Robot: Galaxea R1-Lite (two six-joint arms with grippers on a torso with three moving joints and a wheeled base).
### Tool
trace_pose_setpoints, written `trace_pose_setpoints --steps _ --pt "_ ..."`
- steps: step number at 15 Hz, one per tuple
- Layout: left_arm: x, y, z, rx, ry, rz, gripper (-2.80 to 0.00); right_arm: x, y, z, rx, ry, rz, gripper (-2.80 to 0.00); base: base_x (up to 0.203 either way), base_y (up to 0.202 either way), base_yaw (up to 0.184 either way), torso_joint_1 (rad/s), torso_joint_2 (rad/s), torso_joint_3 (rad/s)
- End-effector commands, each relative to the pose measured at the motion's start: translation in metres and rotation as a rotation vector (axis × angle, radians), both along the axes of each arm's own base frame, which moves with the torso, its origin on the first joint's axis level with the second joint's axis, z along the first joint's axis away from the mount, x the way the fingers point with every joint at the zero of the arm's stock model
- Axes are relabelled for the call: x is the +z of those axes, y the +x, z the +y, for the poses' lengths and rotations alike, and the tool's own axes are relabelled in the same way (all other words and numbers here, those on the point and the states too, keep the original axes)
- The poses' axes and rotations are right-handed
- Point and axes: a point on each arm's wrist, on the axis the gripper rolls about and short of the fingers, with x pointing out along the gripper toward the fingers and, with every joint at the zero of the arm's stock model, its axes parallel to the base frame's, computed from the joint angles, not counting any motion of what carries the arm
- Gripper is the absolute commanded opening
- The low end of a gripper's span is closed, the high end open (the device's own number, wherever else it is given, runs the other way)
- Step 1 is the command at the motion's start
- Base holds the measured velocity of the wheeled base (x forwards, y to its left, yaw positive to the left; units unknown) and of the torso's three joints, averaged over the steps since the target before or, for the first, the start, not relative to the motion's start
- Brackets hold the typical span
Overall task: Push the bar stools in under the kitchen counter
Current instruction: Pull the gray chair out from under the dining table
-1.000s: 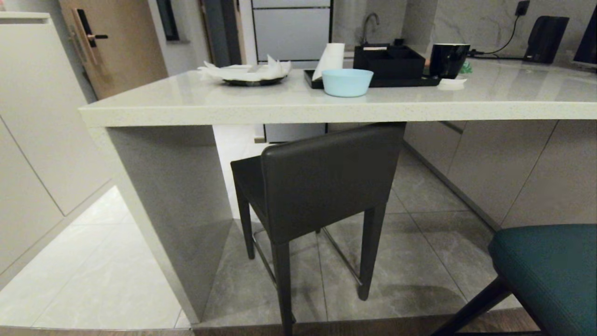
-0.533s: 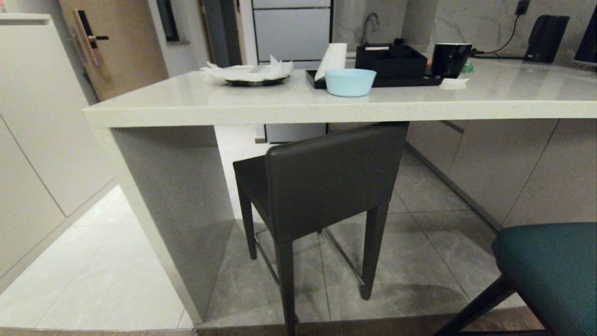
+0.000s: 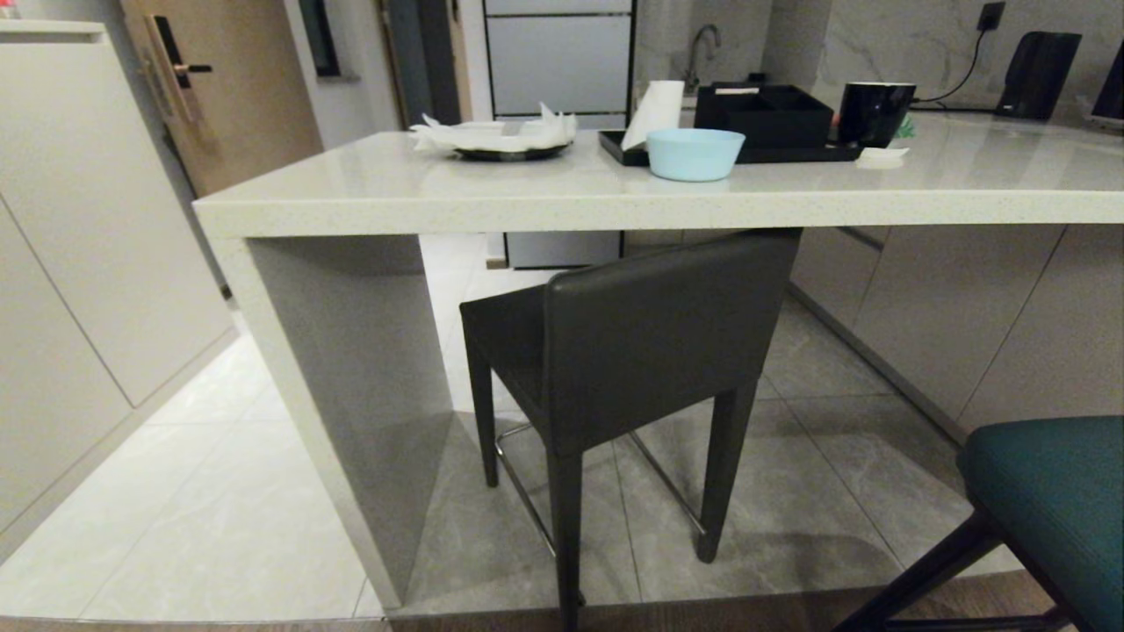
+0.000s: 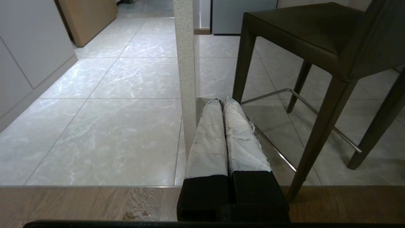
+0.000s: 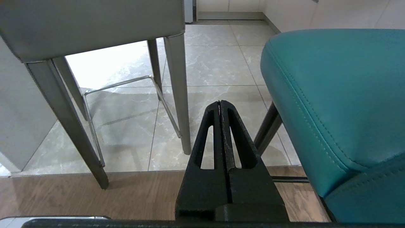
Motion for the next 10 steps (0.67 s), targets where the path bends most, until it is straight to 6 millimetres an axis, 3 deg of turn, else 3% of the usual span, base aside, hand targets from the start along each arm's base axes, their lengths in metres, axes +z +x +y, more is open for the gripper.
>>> trace_pose_setpoints --steps 1,4,10 --pt "-0.005 0.0015 0.0 0.001 0.0 0.019 -2.8 0.0 0.0001 0.0 0.001 -0.001 0.001 -2.8 0.0 0.0 0.0 0.0 0.0 0.0" --pt "-0.0051 0.0014 0.0 0.0 0.0 0.018 -2.8 0.0 0.0001 0.0 -0.001 -0.001 0.001 -2.8 0.0 0.0 0.0 0.0 0.0 0.0" --pt "-0.0055 0.0015 0.0 0.0 0.0 0.019 -2.8 0.0 0.0001 0.0 0.001 0.001 0.001 -2.8 0.186 0.0 0.0 0.003 0.0 0.006"
